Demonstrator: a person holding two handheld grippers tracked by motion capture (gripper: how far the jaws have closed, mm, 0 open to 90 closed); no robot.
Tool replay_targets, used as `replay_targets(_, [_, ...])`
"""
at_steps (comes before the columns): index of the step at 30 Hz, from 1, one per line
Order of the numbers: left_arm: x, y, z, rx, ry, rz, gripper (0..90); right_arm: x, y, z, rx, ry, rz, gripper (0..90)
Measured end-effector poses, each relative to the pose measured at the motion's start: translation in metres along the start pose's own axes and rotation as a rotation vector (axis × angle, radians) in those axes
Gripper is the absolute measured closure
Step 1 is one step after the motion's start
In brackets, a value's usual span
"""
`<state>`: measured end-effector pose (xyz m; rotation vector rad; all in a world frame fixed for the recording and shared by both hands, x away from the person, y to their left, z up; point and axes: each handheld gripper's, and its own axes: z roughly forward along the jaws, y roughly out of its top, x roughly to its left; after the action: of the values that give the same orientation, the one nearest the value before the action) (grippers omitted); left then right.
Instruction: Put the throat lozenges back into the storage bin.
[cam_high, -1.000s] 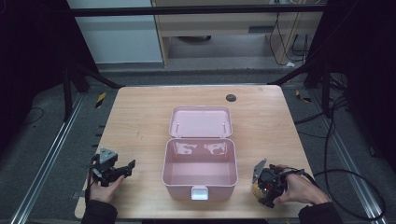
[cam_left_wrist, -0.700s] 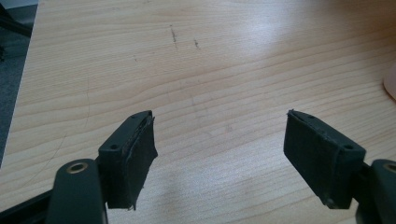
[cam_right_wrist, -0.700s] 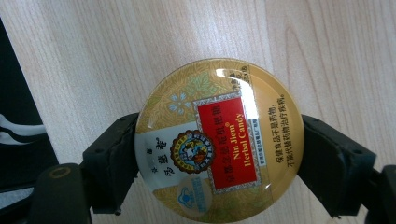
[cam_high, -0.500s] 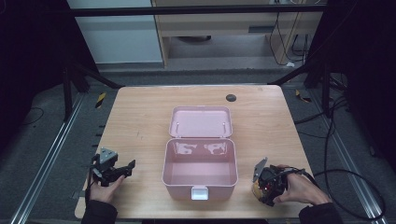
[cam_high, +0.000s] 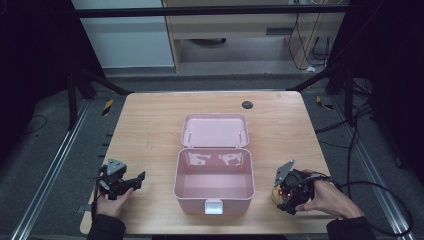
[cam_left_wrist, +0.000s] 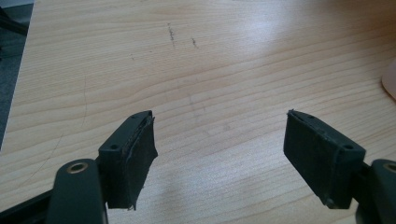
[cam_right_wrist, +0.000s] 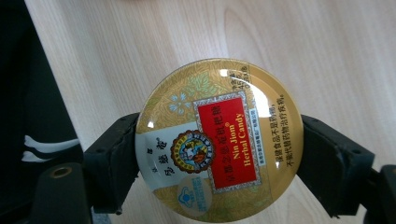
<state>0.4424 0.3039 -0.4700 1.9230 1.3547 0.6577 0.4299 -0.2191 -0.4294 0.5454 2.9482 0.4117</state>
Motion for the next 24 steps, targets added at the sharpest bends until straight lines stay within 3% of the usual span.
replay_targets(24, [-0.002, 0.0, 0.002, 0.011, -0.011, 0.01, 24.4, -0.01, 0.029, -0.072, -0.114, -0.052, -0.013, 20.7])
